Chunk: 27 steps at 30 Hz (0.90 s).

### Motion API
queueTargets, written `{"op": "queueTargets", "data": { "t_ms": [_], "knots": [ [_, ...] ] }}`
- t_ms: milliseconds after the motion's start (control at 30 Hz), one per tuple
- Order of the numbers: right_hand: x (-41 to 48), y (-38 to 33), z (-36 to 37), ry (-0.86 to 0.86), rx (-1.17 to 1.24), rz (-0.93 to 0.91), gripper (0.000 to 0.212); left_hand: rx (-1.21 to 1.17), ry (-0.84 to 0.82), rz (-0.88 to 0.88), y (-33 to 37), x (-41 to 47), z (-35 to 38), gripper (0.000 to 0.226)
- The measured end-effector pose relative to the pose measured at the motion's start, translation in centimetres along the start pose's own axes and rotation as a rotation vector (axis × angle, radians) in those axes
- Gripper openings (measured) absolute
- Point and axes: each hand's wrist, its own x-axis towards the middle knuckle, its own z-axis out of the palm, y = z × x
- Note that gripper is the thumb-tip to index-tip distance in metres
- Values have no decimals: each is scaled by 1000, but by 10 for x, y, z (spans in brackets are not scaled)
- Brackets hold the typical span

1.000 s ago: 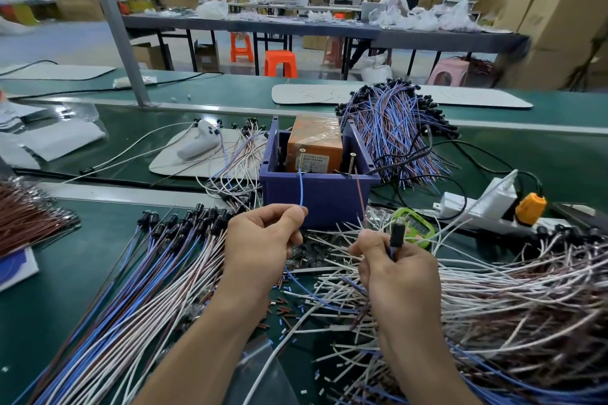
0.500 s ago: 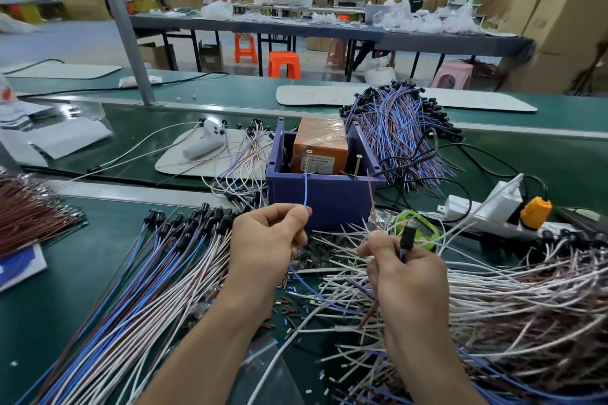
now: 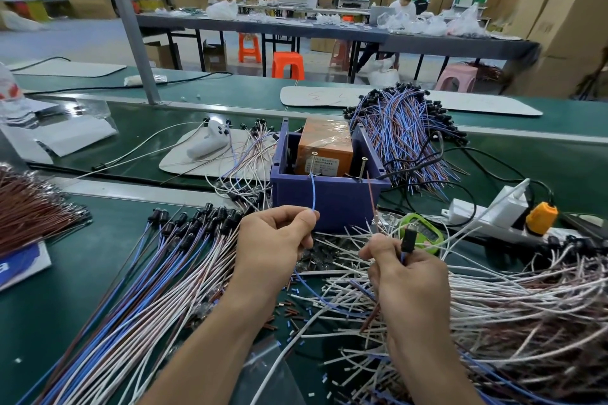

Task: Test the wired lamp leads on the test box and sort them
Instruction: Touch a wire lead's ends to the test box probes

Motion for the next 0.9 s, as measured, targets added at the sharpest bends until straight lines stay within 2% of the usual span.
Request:
{"op": "queueTargets", "data": {
  "t_ms": [167,433,567,667,733,833,900],
  "knots": [
    [1,0,2,-63,-47,-34,28,13,1,4,-1,0,0,19],
    [-5,-7,-3,-51,74,18,35,-22,6,1,-3,0,-1,19],
    [-13,-17,-8,-191,93,9,35,-15,-27,38,-1,-4,-1,14],
    [-15,-30,-20,-339,11,17,32,185,-14,149,-3,-8,-2,13],
    [-10,-40,-39,-259,-101,-41,29,369,-14,239,-6,-11,-1,16],
    [-4,-50,-69,114,-468,-360,34,571,-16,309,-7,-17,0,24],
    [-6,-53,-75,225,-725,-488,36,681,3,367,-6,-21,2,26]
  ]
}}
